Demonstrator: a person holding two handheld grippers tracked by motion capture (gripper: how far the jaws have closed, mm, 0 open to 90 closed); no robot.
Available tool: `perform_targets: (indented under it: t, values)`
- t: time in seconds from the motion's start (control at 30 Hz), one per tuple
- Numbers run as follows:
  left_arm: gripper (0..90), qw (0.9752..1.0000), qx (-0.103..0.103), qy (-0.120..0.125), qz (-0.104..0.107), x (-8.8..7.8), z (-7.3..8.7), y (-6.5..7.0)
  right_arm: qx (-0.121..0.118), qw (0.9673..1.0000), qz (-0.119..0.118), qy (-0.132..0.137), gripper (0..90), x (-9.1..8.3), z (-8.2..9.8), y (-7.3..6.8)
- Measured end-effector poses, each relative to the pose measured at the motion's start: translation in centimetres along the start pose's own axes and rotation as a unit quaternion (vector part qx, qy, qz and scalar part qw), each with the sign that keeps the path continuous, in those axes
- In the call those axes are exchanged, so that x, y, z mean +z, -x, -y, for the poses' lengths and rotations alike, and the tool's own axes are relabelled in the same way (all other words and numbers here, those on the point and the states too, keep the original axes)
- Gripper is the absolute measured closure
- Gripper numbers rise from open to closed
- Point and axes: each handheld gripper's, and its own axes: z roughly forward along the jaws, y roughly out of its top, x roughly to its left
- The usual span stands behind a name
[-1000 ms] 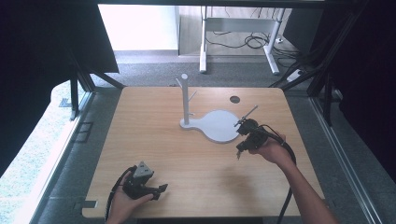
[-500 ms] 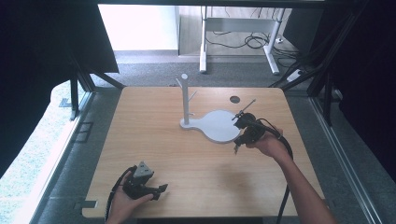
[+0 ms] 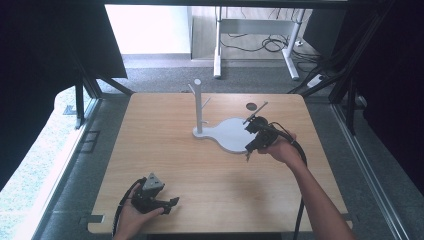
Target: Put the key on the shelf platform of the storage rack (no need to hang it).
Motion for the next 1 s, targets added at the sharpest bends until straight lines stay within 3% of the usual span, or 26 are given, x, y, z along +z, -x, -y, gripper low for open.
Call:
perform_targets:
  t: [1.0]
  values:
    - [24.4, 1.0, 0.0, 0.003, 0.0, -0.1, 0.1, -0.2, 0.021, 0.9998, 0.003, 0.003, 90.0, 0.3, -2.9, 1.3]
